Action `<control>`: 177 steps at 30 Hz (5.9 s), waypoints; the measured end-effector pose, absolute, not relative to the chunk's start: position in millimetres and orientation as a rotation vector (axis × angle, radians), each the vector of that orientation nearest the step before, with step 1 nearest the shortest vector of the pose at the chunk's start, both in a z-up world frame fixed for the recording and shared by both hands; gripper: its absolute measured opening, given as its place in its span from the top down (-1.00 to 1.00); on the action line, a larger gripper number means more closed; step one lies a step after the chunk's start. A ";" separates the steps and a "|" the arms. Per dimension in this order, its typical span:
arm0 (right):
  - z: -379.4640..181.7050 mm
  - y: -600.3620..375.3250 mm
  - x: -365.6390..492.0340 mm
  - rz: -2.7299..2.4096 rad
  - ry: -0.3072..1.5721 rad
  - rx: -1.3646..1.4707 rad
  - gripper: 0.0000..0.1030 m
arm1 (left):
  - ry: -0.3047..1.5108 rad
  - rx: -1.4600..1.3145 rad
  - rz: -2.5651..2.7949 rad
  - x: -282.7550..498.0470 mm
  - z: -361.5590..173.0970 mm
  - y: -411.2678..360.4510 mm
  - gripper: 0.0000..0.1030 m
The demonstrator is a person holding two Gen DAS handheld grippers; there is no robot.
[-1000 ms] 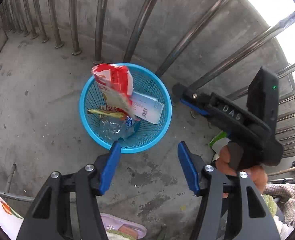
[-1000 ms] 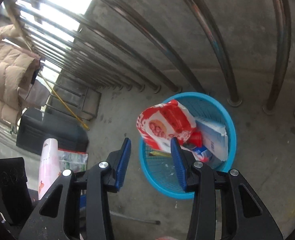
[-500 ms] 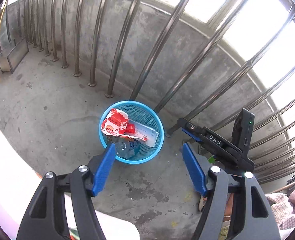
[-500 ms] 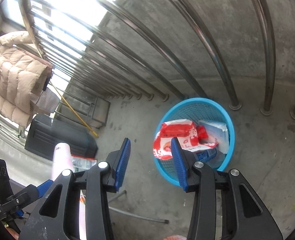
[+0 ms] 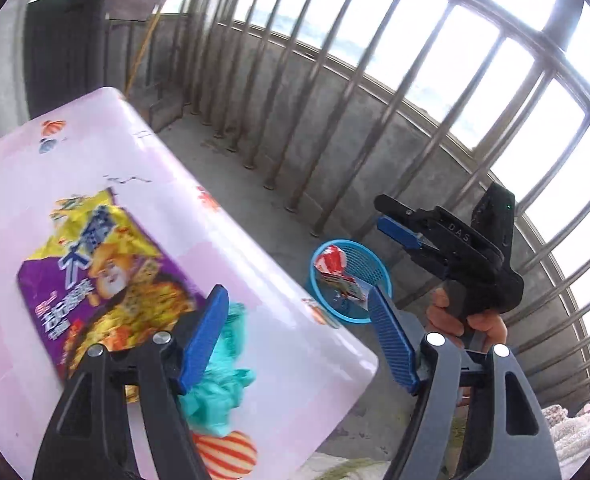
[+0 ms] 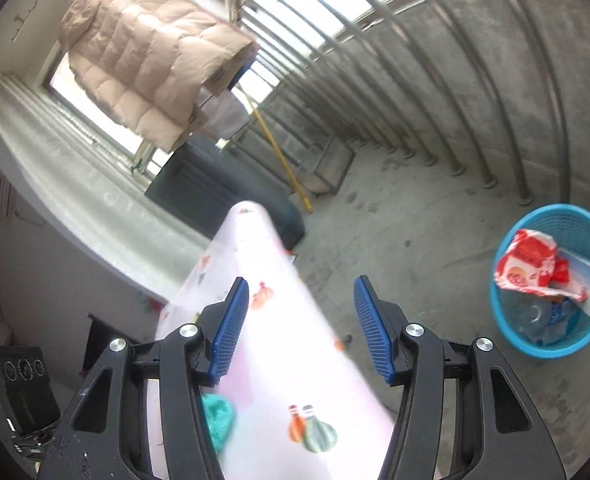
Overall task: Collect trash
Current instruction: 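Move both tools back to the purple noodle pack and green bag, then grasp the purple noodle pack with the right tool and lift it, then grasp the green plastic bag with the left tool while the right tool holds the noodle pack, then carry noodle pack and green bag over the blue basket and open both tools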
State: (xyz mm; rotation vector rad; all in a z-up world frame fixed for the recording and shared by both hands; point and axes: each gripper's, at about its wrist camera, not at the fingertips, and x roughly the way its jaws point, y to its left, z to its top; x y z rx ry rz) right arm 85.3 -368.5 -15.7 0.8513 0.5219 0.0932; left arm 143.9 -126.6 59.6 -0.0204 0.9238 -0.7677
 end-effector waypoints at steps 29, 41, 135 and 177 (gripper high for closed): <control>-40.3 -81.1 206.3 0.604 1.133 0.373 0.61 | 0.973 -0.474 -0.179 122.5 -41.6 115.0 -0.38; 1.0 -88.6 186.7 0.452 1.019 0.286 -0.54 | 0.892 -0.697 -0.219 100.1 -57.1 147.9 -0.89; -61.2 -332.7 96.7 0.354 0.835 1.012 0.96 | 1.120 -0.293 -0.687 108.9 -39.9 -25.5 0.11; -257.8 -594.0 -17.2 -0.514 0.639 1.482 0.00 | 1.351 0.180 -1.103 196.8 -120.6 -531.8 -0.53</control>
